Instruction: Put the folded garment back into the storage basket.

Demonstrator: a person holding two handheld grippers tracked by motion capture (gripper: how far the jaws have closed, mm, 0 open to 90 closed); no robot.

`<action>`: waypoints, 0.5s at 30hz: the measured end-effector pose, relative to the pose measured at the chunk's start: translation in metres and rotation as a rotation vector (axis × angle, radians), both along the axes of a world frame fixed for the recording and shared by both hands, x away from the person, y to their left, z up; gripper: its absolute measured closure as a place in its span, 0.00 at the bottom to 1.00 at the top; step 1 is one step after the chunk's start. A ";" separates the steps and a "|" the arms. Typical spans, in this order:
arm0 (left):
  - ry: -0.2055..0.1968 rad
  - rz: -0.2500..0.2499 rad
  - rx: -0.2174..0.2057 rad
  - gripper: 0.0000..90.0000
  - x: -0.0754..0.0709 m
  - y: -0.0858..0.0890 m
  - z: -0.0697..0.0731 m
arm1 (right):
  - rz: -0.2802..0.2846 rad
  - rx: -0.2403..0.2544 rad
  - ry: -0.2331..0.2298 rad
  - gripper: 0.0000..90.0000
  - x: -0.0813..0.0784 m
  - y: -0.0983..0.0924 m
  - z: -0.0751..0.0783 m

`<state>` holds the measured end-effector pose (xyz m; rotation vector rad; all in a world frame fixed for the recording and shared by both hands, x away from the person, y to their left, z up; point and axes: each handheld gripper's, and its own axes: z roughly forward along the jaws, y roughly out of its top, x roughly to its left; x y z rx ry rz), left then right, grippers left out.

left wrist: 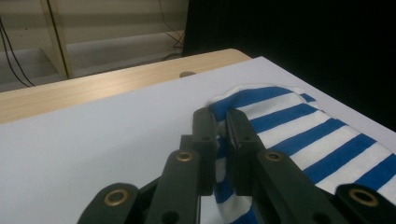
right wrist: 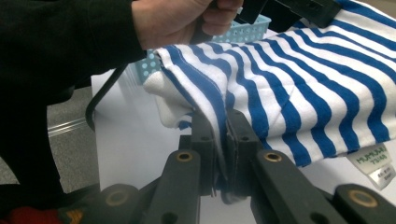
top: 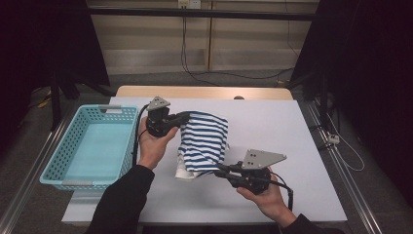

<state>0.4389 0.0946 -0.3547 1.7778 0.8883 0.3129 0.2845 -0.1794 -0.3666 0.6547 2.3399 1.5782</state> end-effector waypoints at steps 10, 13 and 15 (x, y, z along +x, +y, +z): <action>-0.011 0.023 -0.007 0.93 -0.001 0.016 0.013 | 0.024 0.014 -0.032 0.94 0.005 0.014 0.010; -0.019 0.027 -0.001 0.93 0.000 0.022 0.018 | 0.029 0.020 -0.036 0.94 0.006 0.018 0.012; -0.025 0.029 -0.001 0.93 0.000 0.025 0.020 | 0.032 0.025 -0.042 0.94 0.007 0.021 0.013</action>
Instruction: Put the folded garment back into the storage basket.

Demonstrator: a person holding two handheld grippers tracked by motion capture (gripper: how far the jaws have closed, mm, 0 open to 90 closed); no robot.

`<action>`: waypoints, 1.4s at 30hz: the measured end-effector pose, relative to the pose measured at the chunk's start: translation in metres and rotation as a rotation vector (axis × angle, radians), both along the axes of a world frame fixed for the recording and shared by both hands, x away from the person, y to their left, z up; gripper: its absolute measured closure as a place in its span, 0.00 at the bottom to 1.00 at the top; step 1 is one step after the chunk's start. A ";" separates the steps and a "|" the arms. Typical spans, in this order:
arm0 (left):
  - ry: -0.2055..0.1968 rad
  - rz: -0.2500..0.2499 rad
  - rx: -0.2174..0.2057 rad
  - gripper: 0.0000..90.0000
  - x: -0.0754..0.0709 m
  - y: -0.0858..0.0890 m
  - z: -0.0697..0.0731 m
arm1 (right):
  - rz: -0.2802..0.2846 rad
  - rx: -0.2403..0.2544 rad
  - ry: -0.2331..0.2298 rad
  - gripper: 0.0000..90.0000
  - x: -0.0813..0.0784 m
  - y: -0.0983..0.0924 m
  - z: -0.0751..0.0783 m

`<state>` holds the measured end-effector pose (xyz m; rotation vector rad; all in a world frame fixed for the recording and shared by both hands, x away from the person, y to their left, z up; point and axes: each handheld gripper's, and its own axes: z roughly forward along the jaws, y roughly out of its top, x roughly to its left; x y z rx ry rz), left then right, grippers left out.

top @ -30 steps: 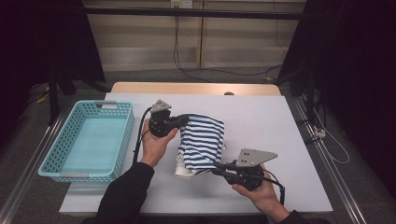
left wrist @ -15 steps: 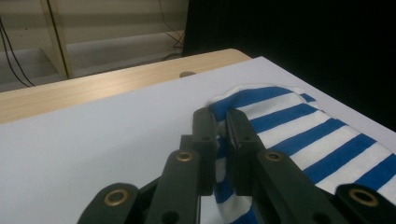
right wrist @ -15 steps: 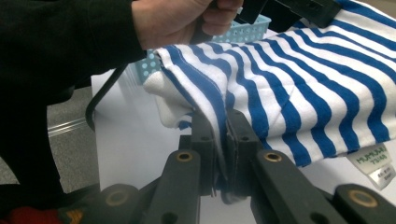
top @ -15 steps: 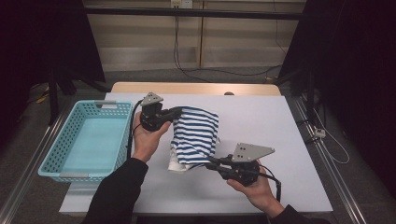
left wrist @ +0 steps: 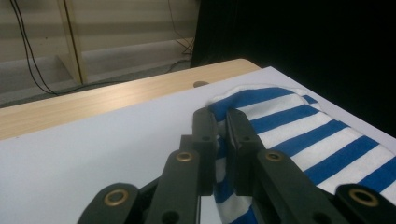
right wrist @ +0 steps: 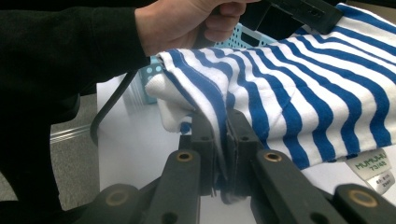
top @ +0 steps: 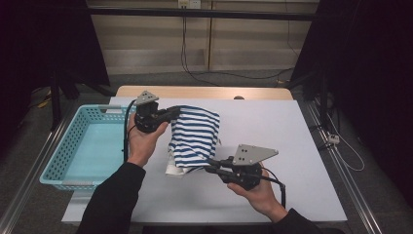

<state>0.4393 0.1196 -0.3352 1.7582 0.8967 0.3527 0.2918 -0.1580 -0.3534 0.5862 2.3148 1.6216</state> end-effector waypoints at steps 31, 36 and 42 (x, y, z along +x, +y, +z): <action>-0.001 0.094 -0.008 0.93 0.001 0.060 0.017 | 0.083 0.032 -0.038 0.94 0.023 0.055 0.018; 0.012 0.101 -0.007 0.93 0.000 0.069 0.018 | 0.089 0.036 -0.038 0.94 0.026 0.061 0.019; 0.003 0.118 0.012 0.93 0.001 0.083 0.018 | 0.098 0.040 -0.030 0.94 0.031 0.071 0.016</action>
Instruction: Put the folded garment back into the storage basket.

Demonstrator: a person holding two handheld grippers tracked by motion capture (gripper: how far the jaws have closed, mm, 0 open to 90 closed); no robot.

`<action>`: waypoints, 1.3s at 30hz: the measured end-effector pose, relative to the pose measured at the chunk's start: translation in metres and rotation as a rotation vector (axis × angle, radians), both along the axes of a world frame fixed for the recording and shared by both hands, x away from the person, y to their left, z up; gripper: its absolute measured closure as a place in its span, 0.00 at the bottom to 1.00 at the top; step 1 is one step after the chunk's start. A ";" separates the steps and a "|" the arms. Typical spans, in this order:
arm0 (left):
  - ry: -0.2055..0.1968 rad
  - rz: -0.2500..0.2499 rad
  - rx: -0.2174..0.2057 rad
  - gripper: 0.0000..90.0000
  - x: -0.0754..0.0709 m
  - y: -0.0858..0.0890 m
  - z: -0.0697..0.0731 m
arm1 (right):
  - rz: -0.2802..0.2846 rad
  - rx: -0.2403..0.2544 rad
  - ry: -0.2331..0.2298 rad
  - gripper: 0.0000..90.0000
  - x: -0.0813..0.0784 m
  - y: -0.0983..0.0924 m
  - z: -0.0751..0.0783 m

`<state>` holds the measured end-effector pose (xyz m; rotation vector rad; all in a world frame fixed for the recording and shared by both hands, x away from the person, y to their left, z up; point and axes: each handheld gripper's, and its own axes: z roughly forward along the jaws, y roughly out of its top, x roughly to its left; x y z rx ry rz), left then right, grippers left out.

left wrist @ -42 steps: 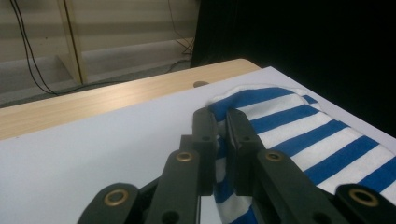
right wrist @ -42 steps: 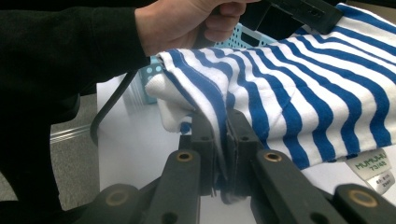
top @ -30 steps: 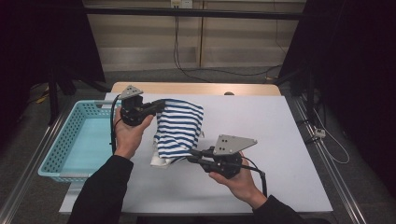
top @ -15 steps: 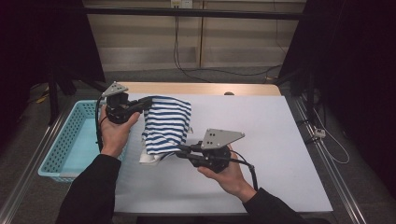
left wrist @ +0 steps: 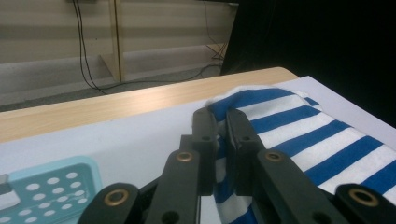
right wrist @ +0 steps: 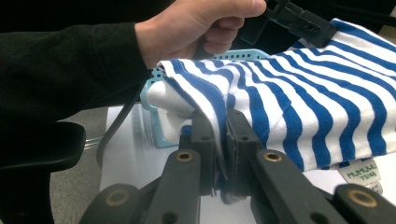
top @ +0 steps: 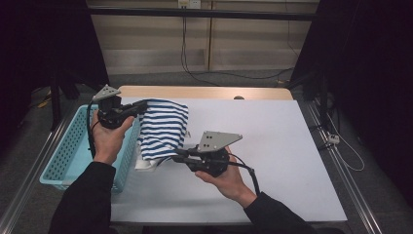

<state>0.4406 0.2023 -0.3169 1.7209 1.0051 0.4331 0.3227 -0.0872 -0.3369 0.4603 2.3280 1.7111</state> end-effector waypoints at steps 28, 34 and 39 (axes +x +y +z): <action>0.007 0.071 -0.004 0.93 0.007 0.041 0.000 | 0.039 0.003 0.017 0.94 0.019 0.043 -0.001; 0.006 0.082 -0.013 0.93 0.008 0.050 0.001 | 0.050 0.005 0.020 0.94 0.022 0.053 -0.003; 0.005 0.097 -0.005 0.93 0.009 0.059 0.002 | 0.056 0.001 0.021 0.94 0.026 0.062 -0.002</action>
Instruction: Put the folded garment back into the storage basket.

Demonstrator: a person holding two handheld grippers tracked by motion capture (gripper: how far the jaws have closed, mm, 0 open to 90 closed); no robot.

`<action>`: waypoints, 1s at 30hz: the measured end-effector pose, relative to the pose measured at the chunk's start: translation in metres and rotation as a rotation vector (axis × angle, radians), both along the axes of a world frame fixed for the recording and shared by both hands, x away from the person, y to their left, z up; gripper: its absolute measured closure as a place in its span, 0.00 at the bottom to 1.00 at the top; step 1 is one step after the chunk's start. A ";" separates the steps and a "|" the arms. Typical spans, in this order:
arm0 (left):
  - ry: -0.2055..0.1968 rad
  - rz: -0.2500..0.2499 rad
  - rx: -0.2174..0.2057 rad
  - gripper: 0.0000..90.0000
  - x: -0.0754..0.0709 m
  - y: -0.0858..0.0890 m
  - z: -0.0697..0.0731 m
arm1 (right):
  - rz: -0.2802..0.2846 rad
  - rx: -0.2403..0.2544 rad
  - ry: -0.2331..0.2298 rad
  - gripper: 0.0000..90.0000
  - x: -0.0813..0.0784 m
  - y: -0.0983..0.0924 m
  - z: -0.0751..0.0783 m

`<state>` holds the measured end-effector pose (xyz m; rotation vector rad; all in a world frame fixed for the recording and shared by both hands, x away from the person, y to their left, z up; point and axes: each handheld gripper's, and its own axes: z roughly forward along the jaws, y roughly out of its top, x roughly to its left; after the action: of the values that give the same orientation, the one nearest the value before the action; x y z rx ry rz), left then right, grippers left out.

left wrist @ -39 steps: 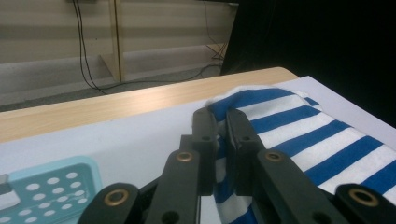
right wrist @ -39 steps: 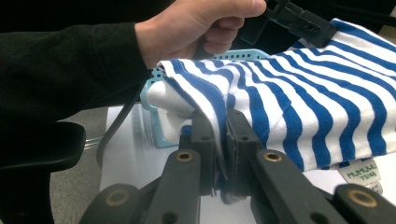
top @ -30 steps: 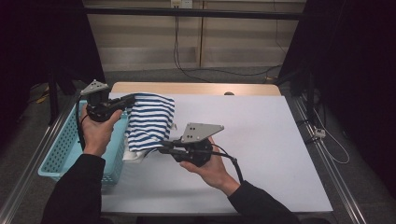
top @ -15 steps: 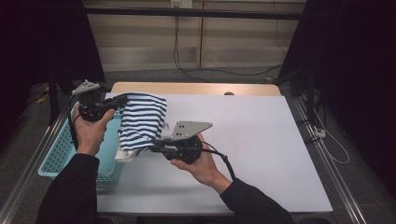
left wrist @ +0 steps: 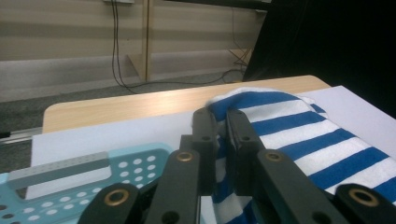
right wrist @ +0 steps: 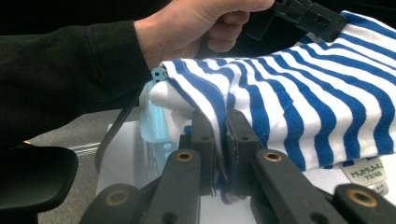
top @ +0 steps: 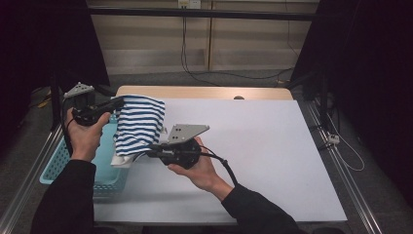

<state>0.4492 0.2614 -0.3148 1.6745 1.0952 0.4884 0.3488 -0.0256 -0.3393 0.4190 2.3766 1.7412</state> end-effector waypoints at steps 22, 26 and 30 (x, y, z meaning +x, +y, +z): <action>-0.001 0.043 0.018 0.93 0.005 0.033 0.007 | 0.020 -0.013 0.012 0.94 0.012 0.036 -0.002; 0.014 0.046 0.021 0.93 0.006 0.042 0.008 | 0.020 -0.008 0.011 0.94 0.014 0.043 -0.002; 0.019 0.059 0.042 0.93 0.008 0.045 0.009 | 0.023 0.000 0.018 0.94 0.016 0.051 -0.003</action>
<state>0.4575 0.3067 -0.3061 1.6901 1.1576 0.5380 0.3648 0.0256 -0.3419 0.4106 2.4041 1.7543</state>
